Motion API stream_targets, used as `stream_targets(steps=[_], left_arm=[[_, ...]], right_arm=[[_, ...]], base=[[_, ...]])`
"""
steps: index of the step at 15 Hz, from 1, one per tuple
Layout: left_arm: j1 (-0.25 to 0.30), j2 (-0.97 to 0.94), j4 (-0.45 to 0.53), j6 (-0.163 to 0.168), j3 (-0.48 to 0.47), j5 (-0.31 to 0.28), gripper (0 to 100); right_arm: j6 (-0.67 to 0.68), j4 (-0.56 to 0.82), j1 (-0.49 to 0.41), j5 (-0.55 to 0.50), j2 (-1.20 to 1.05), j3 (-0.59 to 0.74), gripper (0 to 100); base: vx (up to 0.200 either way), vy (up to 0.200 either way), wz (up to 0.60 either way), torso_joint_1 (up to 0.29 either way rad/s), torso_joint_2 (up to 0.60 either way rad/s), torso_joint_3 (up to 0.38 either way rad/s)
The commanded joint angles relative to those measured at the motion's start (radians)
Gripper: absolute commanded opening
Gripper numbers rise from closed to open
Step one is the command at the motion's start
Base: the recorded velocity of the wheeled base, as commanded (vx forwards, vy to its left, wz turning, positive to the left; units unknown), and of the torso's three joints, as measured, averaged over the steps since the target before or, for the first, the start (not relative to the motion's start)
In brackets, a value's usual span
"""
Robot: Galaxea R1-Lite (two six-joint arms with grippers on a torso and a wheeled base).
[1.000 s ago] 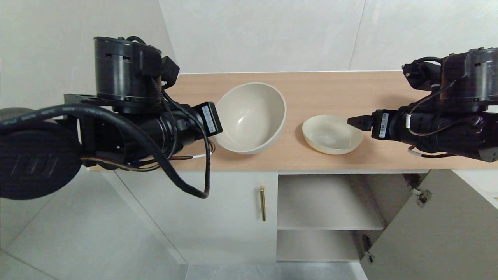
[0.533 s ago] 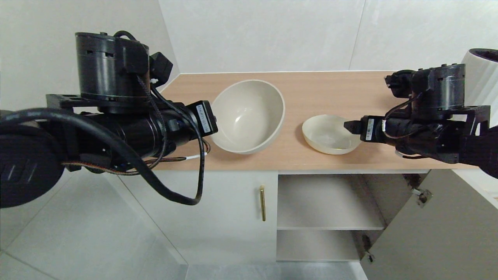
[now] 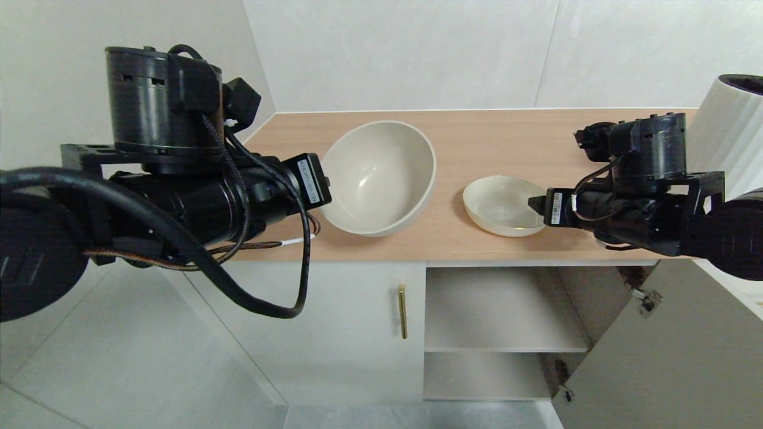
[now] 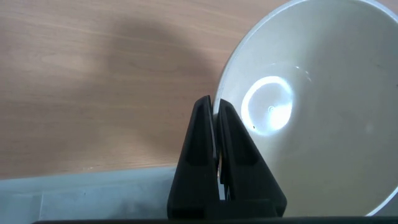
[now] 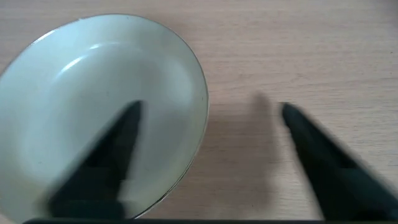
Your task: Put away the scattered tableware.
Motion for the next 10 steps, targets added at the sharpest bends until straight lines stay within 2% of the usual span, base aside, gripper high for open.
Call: stream_targets(steps=[1, 5, 7, 10], left_arm=[[0.0, -0.002, -0.001, -0.001, 0.0, 0.001, 0], [0.0, 0.004, -0.002, -0.001, -0.001, 0.002, 0], [0.0, 0.007, -0.024, -0.003, 0.0, 0.007, 0], [0.0, -0.041, -0.067, 0.001, 0.077, 0.005, 0]], right_arm=[[0.0, 0.0, 0.001, 0.001, 0.007, 0.0, 0], [0.005, -0.019, 0.001, 0.006, -0.005, -0.001, 0], [0.008, -0.009, -0.001, 0.017, -0.079, 0.01, 0], [0.009, 0.057, 0.005, 0.046, -0.177, 0.039, 0]], base=[[0.0, 0.0, 0.0, 0.0, 0.0, 0.0], [0.0, 0.0, 0.0, 0.0, 0.0, 0.0], [0.0, 0.0, 0.0, 0.0, 0.0, 0.0], [0.0, 0.0, 0.0, 0.0, 0.0, 0.0]])
